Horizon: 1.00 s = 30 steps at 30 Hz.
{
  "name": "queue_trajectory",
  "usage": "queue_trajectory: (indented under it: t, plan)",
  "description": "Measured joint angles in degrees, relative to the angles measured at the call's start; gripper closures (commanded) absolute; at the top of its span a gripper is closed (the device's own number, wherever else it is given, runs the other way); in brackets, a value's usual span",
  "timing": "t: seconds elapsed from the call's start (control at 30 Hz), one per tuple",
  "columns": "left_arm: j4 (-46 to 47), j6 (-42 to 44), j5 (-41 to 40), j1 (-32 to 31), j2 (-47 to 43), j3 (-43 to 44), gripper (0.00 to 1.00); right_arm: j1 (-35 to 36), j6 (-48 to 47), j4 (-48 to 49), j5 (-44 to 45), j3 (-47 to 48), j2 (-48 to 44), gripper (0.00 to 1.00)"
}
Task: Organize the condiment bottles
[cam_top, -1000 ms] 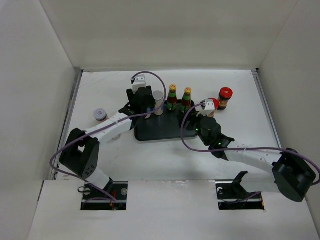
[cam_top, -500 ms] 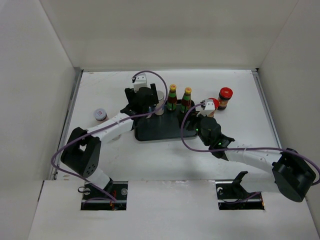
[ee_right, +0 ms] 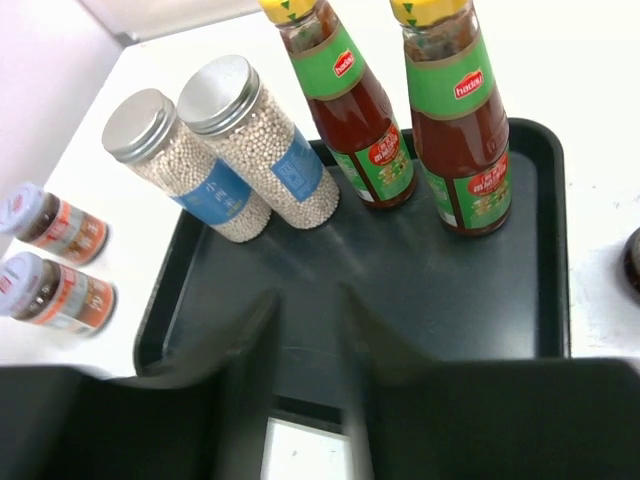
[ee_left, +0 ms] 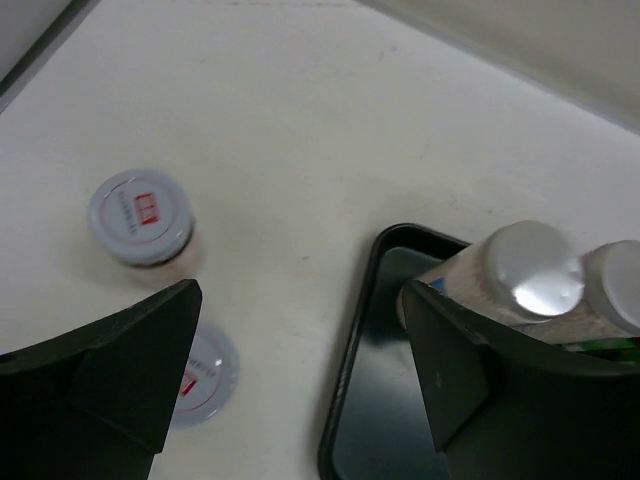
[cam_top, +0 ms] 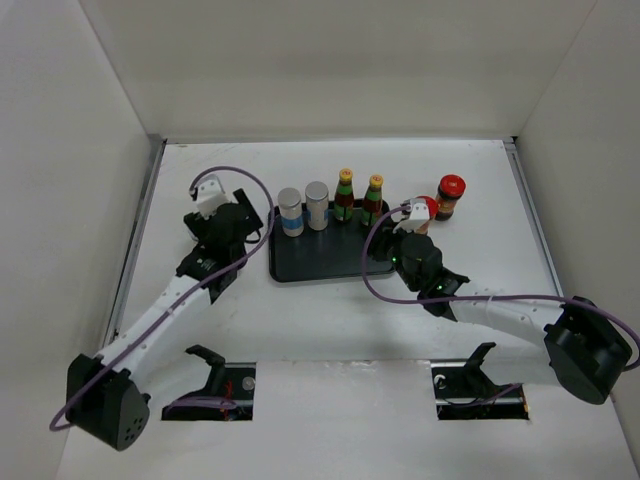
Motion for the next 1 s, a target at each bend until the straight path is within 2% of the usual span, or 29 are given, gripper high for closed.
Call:
queue_trajectory:
  t: [0.07, 0.2, 0.23, 0.53, 0.67, 0.77, 0.9, 1.0]
  plan:
    - [-4.4, -2.3, -0.2, 1.5, -3.3, -2.1, 0.19, 0.0, 0.1, 0.0, -0.2, 0.1, 0.0, 0.69]
    - [-10.8, -5.4, -0.2, 4.2, -6.3, -5.8, 0.17, 0.0, 0.5, 0.0, -0.6, 0.2, 0.0, 0.42]
    - [-11.7, -5.9, -0.2, 4.6, -6.4, -6.7, 0.17, 0.0, 0.4, 0.0, -0.6, 0.2, 0.0, 0.39]
    - [-10.5, -6.9, 2.8, 5.9, -0.4, -9.4, 0.21, 0.0, 0.2, 0.0, -0.8, 0.2, 0.0, 0.38]
    - [-8.2, -6.9, 3.3, 6.8, 1.5, -10.1, 0.31, 0.1, 0.2, 0.0, -0.8, 0.2, 0.0, 0.38]
    - [-6.5, -7.0, 3.5, 6.9, 2.3, -10.5, 0.45, 0.3, 0.2, 0.0, -0.8, 0.2, 0.0, 0.38]
    - [-5.6, -6.8, 3.7, 6.9, 2.5, -10.7, 0.48, 0.4, 0.2, 0.0, -0.9, 0.2, 0.0, 0.38]
    - [-5.4, -6.6, 3.7, 6.7, 2.5, -10.7, 0.56, 0.4, 0.1, 0.0, -0.9, 0.2, 0.0, 0.38]
